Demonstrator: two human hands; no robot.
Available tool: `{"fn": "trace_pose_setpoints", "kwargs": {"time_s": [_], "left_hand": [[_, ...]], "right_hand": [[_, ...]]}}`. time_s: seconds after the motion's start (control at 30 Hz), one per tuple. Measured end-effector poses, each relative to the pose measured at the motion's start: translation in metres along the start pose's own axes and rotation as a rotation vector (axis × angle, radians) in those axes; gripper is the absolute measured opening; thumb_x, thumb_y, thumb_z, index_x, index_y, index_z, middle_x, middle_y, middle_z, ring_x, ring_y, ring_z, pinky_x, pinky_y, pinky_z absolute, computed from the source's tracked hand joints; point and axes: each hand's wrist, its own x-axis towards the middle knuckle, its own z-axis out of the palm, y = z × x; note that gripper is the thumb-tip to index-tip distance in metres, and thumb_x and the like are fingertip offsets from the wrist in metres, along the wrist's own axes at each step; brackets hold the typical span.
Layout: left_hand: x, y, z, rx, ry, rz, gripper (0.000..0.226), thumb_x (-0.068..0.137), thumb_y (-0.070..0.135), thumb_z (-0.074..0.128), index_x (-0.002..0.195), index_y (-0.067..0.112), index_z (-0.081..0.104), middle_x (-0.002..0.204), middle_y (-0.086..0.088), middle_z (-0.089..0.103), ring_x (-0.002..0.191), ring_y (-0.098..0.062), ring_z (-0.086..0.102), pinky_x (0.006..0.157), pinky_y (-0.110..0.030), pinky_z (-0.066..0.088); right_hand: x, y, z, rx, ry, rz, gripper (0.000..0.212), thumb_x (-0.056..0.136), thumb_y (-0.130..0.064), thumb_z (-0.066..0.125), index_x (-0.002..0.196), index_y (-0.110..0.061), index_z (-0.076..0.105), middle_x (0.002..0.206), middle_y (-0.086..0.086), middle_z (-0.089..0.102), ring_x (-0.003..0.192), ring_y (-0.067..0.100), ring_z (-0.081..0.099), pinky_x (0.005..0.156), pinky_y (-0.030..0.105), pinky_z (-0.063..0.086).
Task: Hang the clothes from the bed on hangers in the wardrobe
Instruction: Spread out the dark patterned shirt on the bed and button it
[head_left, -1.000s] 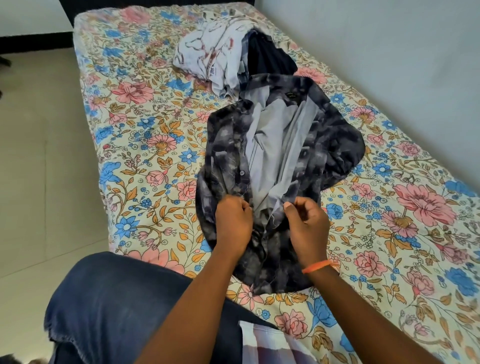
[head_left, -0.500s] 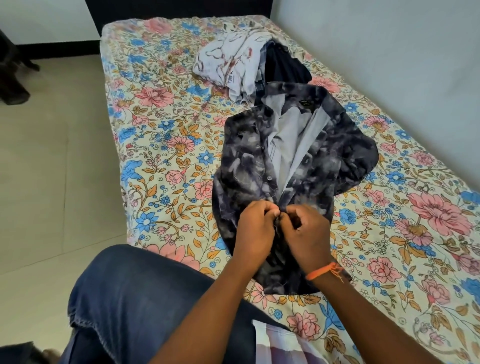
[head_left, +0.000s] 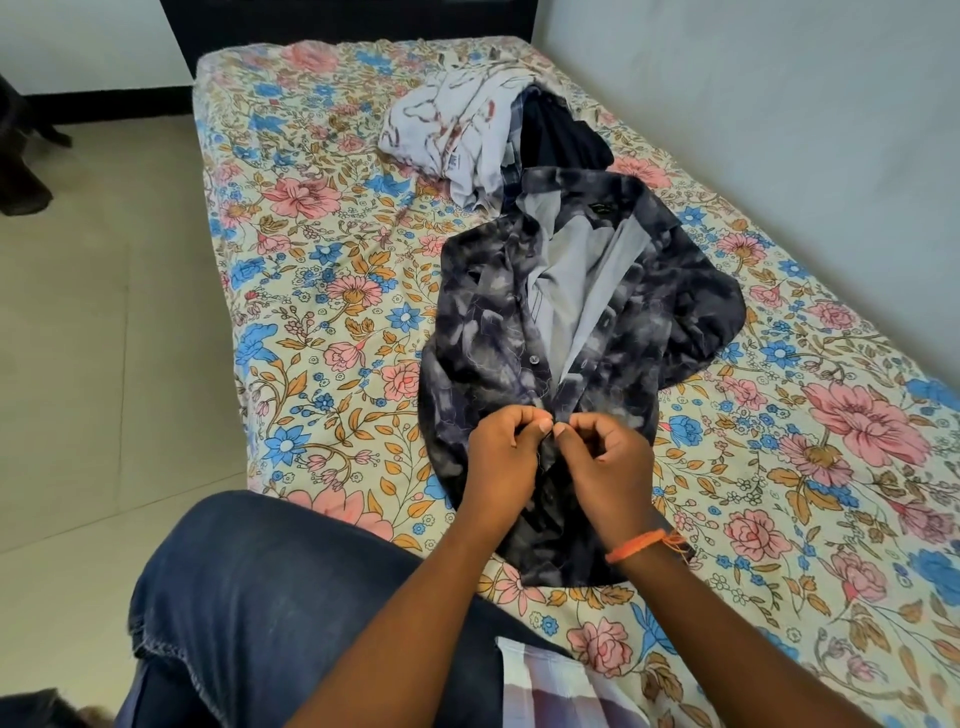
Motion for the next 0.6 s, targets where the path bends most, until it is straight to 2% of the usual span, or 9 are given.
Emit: {"fn": "trace_pose_setpoints", "kwargs": {"time_s": [0.13, 0.23, 0.3, 0.43, 0.53, 0.6], "left_hand": [[0.0, -0.002, 0.0, -0.018, 0.01, -0.006, 0.012, 0.095, 0.016, 0.06, 0.09, 0.02, 0.071, 0.085, 0.011, 0.071, 0.083, 0.001, 0.066, 0.074, -0.011, 0.049], [0.0, -0.003, 0.0, -0.019, 0.031, -0.003, 0.012, 0.095, 0.015, 0.062, 0.09, 0.021, 0.07, 0.085, 0.012, 0.071, 0.083, 0.004, 0.065, 0.074, -0.008, 0.047], [0.0, -0.003, 0.0, -0.009, 0.044, 0.001, 0.01, 0.093, 0.016, 0.064, 0.09, 0.023, 0.07, 0.085, 0.014, 0.07, 0.082, 0.006, 0.064, 0.074, -0.008, 0.046], [0.001, -0.005, -0.002, 0.017, 0.044, 0.014, 0.011, 0.09, 0.014, 0.068, 0.089, 0.023, 0.073, 0.085, 0.014, 0.071, 0.081, 0.005, 0.066, 0.076, -0.011, 0.05], [0.002, -0.005, -0.002, -0.018, 0.038, -0.032, 0.013, 0.089, 0.013, 0.069, 0.099, 0.015, 0.077, 0.09, 0.012, 0.073, 0.087, 0.004, 0.068, 0.08, -0.012, 0.051], [0.001, -0.005, -0.001, -0.059, 0.045, -0.064, 0.013, 0.088, 0.015, 0.07, 0.098, 0.015, 0.078, 0.09, 0.01, 0.075, 0.088, 0.003, 0.069, 0.082, -0.014, 0.053]], "right_hand": [[-0.003, -0.001, 0.001, 0.041, -0.004, 0.009, 0.025, 0.084, -0.009, 0.075, 0.076, -0.031, 0.067, 0.07, -0.011, 0.067, 0.064, 0.0, 0.061, 0.06, 0.015, 0.049], [-0.006, 0.0, 0.001, 0.143, -0.019, 0.053, 0.026, 0.086, -0.007, 0.073, 0.078, -0.031, 0.072, 0.07, -0.005, 0.072, 0.067, 0.014, 0.068, 0.065, 0.03, 0.055], [-0.007, 0.002, 0.0, 0.205, -0.022, 0.089, 0.026, 0.087, -0.003, 0.071, 0.08, -0.028, 0.075, 0.071, -0.005, 0.074, 0.068, 0.016, 0.069, 0.067, 0.033, 0.056], [-0.009, 0.007, -0.002, 0.198, -0.05, 0.085, 0.026, 0.086, 0.0, 0.07, 0.085, -0.026, 0.076, 0.076, -0.008, 0.076, 0.075, 0.01, 0.071, 0.072, 0.028, 0.058], [-0.01, 0.01, -0.003, 0.077, -0.087, -0.052, 0.022, 0.085, 0.003, 0.069, 0.093, -0.015, 0.078, 0.084, -0.007, 0.076, 0.081, 0.003, 0.07, 0.076, 0.022, 0.056], [-0.009, 0.01, -0.002, -0.041, -0.085, -0.184, 0.019, 0.085, 0.003, 0.068, 0.095, -0.009, 0.079, 0.085, -0.005, 0.074, 0.081, 0.002, 0.068, 0.075, 0.015, 0.053]]}}
